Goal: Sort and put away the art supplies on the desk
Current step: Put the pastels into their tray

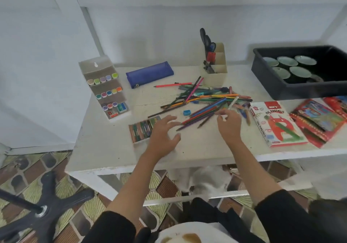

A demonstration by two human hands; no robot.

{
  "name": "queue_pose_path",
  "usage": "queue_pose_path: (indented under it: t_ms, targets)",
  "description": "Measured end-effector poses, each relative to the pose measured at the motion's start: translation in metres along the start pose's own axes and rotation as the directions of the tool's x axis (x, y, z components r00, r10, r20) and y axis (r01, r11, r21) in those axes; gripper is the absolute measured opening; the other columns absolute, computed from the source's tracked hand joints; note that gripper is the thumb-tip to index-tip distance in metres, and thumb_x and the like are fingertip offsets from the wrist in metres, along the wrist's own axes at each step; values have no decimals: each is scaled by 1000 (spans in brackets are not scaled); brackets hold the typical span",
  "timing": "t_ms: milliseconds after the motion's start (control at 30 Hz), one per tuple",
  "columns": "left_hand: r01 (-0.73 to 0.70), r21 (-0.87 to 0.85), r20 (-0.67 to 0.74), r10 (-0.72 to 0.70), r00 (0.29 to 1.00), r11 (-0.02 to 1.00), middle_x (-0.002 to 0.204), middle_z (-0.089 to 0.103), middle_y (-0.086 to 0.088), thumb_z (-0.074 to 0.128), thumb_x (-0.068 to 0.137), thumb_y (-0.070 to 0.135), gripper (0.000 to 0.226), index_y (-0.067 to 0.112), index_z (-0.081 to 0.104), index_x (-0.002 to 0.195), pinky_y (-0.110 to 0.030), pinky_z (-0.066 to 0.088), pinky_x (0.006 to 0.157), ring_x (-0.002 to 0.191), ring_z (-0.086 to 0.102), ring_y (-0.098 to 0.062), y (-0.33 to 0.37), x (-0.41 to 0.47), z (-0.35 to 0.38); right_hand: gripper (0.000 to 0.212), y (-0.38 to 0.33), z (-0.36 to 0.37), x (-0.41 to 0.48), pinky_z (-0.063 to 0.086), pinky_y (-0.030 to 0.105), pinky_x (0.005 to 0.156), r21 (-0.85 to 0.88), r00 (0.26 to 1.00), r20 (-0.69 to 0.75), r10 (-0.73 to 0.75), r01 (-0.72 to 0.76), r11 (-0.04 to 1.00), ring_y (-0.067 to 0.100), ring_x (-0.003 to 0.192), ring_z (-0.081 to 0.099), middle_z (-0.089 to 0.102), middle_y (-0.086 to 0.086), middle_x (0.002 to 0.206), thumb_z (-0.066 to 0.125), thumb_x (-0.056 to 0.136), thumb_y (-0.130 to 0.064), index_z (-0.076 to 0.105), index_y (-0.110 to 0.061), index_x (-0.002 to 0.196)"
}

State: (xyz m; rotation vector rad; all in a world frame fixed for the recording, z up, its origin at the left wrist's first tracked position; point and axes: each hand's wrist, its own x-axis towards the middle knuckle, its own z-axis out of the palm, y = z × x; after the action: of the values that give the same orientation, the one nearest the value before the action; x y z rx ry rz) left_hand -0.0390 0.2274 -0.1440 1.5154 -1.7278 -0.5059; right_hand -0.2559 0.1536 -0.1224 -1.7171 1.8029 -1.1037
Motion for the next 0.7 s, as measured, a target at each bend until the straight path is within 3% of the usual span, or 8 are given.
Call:
queue_pose_path:
  t_ms: [100,200,267,367,467,567,700]
  targets:
    - [-66,-10,57,66,996,998,129,56,-5,64,81,17,32,11,68,112,-38,32,109,126,46,-21,24,11,27,17,28,-32,15,30,40,103,-116,996,-86,15,-25,993,29,101,57,68,9,93,57,82,1,69,-10,86]
    - [-65,18,169,61,984,998,134,53,-3,63,85,10,33,12,65,118,-32,26,113,131,40,-18,47,25,63,17,53,-60,32,27,31,87,-301,995,-93,21,-49,952,29,94,54,66,12,98,55,89,-5,70,-12,96]
    - [-73,40,231,62,971,996,139,48,-1,60,87,11,36,15,61,123,-28,18,114,135,34,-16,58,34,83,21,66,-72,38,29,33,89,-423,999,-42,30,-45,905,29,101,50,63,14,109,52,93,-12,69,-12,105]
    - [-90,148,259,49,965,985,150,36,0,56,90,19,44,19,51,135,-35,2,117,144,19,-17,74,46,115,26,82,-83,47,36,34,89,-539,997,56,47,-9,842,28,111,44,57,8,123,52,94,-23,65,-21,116]
    - [-22,382,256,-83,963,924,159,13,3,47,95,33,55,22,31,147,-47,-11,115,147,-3,-15,81,52,138,33,86,-89,55,41,39,91,-641,978,206,29,113,759,27,118,40,52,3,129,51,93,-37,57,-28,124]
    - [19,508,221,-152,963,861,160,3,3,37,96,41,59,22,21,150,-50,-14,113,146,-11,-15,76,51,151,46,88,-89,59,39,41,96,-695,933,359,-5,271,667,26,124,37,46,2,135,58,86,-46,49,-27,128]
    - [47,547,199,-185,962,836,160,0,6,28,94,46,59,25,22,149,-47,-16,112,146,-14,-14,73,52,154,52,92,-88,64,36,39,97,-700,944,325,-45,272,660,24,124,37,42,3,136,59,84,-53,51,-24,126]
